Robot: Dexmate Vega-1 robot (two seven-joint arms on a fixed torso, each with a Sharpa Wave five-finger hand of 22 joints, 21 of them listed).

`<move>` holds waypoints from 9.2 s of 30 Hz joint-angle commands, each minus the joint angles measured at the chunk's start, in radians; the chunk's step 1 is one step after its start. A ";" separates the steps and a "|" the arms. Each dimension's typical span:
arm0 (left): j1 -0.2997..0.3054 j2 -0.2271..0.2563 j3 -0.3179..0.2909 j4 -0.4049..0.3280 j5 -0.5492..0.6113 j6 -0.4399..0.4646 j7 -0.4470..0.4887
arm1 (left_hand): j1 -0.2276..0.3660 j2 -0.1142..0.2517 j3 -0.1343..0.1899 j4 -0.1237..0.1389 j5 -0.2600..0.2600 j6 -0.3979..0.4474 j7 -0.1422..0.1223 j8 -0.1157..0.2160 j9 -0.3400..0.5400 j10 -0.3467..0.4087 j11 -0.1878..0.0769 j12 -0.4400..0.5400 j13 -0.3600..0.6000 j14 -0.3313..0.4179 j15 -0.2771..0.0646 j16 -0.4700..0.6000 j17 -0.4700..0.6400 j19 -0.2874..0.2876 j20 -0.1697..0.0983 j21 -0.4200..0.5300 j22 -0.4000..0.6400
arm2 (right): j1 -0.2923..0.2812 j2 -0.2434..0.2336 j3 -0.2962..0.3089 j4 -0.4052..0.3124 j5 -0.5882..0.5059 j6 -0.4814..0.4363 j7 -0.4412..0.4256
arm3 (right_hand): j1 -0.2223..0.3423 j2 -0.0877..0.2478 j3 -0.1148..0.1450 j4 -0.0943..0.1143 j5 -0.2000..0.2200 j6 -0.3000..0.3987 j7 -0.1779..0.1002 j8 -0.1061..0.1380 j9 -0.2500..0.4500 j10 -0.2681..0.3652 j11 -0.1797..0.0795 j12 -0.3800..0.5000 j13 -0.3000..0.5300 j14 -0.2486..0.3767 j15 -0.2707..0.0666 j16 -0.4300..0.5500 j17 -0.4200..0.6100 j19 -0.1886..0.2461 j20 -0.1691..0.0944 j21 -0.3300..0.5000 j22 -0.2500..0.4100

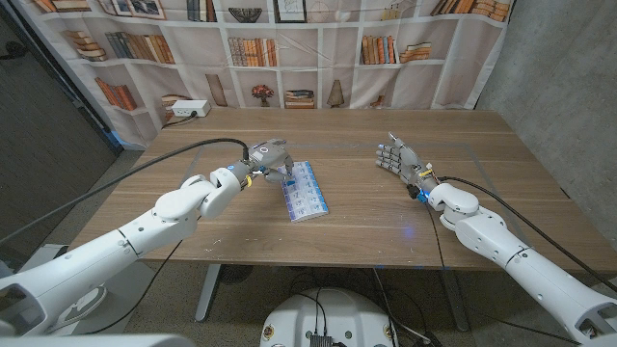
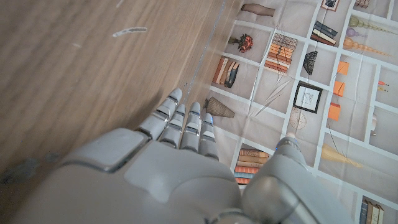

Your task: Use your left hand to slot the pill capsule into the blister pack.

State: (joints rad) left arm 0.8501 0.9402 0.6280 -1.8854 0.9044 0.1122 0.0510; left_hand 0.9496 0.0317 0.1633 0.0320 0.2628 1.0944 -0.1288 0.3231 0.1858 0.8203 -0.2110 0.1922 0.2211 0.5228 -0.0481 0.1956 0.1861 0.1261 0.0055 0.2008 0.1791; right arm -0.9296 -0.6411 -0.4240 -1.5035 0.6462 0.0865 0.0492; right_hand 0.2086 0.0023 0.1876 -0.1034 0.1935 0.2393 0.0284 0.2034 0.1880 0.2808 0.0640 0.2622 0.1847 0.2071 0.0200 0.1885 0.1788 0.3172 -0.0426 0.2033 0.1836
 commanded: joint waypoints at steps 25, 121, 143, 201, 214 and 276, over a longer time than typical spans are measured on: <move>0.022 -0.016 0.020 0.035 0.047 0.061 0.064 | 0.005 -0.001 0.011 0.007 0.004 -0.012 0.029 -0.013 -0.003 -0.031 0.001 -0.002 0.007 -0.008 -0.127 -0.004 0.001 -0.014 0.001 0.001 0.005 | 0.013 -0.009 -0.007 -0.010 -0.003 -0.031 0.000 | 0.001 0.011 -0.003 -0.004 0.004 -0.001 -0.022 -0.005 0.005 0.010 0.002 -0.009 0.001 0.004 0.002 -0.001 0.004 0.005 -0.004 0.001 0.003; 0.017 -0.023 0.053 0.053 0.005 0.071 0.011 | -0.103 0.000 -0.007 0.085 0.014 -0.091 -0.042 -0.108 -0.005 -0.250 0.014 -0.001 -0.010 -0.152 -0.090 -0.008 0.003 -0.094 0.012 -0.003 0.006 | 0.011 -0.023 -0.002 -0.032 0.003 -0.054 -0.006 | -0.015 0.013 -0.014 0.003 0.004 0.008 -0.026 -0.001 0.007 0.019 0.002 -0.019 0.003 0.003 0.002 -0.001 0.005 0.005 -0.003 0.001 0.003; 0.039 -0.008 0.031 0.020 -0.010 0.058 0.044 | -0.100 -0.007 -0.008 0.081 0.018 -0.104 -0.055 -0.115 -0.004 -0.256 0.012 0.002 -0.010 -0.156 -0.091 -0.005 0.003 -0.095 0.015 -0.001 0.006 | -0.010 -0.032 0.008 -0.045 0.005 -0.037 -0.009 | -0.016 0.013 -0.016 0.003 0.005 0.010 -0.024 -0.001 0.007 0.020 0.004 -0.022 0.003 0.002 0.002 -0.002 0.005 0.005 -0.001 0.000 0.003; 0.009 -0.042 0.071 0.071 -0.022 0.023 0.011 | -0.101 -0.010 -0.008 0.082 0.024 -0.108 -0.061 -0.117 -0.003 -0.267 0.010 0.006 -0.011 -0.164 -0.088 -0.002 0.003 -0.101 0.017 0.001 0.006 | -0.014 -0.039 0.012 -0.054 0.011 -0.047 -0.012 | -0.017 0.013 -0.021 0.002 0.006 0.015 -0.019 -0.001 0.007 0.023 0.004 -0.027 0.004 0.000 0.003 -0.003 0.004 0.002 0.000 -0.001 0.003; 0.011 -0.029 0.048 0.045 -0.024 0.028 0.030 | -0.101 -0.010 -0.008 0.082 0.026 -0.108 -0.060 -0.117 -0.003 -0.264 0.011 0.009 -0.011 -0.162 -0.090 0.000 0.003 -0.101 0.019 0.002 0.006 | -0.016 -0.033 0.013 -0.051 0.004 -0.028 -0.014 | -0.017 0.013 -0.021 0.001 0.006 0.014 -0.019 -0.001 0.007 0.024 0.005 -0.028 0.004 0.000 0.005 -0.003 0.004 0.002 0.000 0.000 0.003; 0.063 -0.069 -0.089 -0.050 -0.229 0.029 0.191 | -0.146 0.015 -0.011 0.094 0.021 -0.614 -0.085 -0.137 0.009 -0.356 0.083 -0.005 -0.008 -0.186 -0.048 -0.011 0.004 -0.073 0.051 0.006 0.008 | -0.016 0.001 0.016 -0.046 -0.021 0.061 -0.015 | -0.017 0.015 -0.025 0.000 0.007 0.020 -0.025 -0.001 0.007 0.030 0.002 -0.031 0.004 0.005 0.007 -0.002 0.004 0.000 0.009 -0.001 0.003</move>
State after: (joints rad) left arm 0.9064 0.8744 0.5404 -1.9210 0.6771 0.1300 0.2297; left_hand 0.8022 0.0504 0.1521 0.1258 0.2823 0.4802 -0.2144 0.1780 0.1934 0.4621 -0.1438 0.1845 0.2137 0.3387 -0.0427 0.1839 0.1887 0.0621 0.0525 0.2105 0.1839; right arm -0.9524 -0.6514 -0.4004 -1.5676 0.6248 0.1328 0.0185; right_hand 0.1955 0.0154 0.1698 -0.1020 0.1934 0.2519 0.0053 0.1995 0.1929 0.3023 0.0675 0.2353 0.1845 0.2124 0.0252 0.1885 0.1788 0.3136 -0.0392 0.2033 0.1835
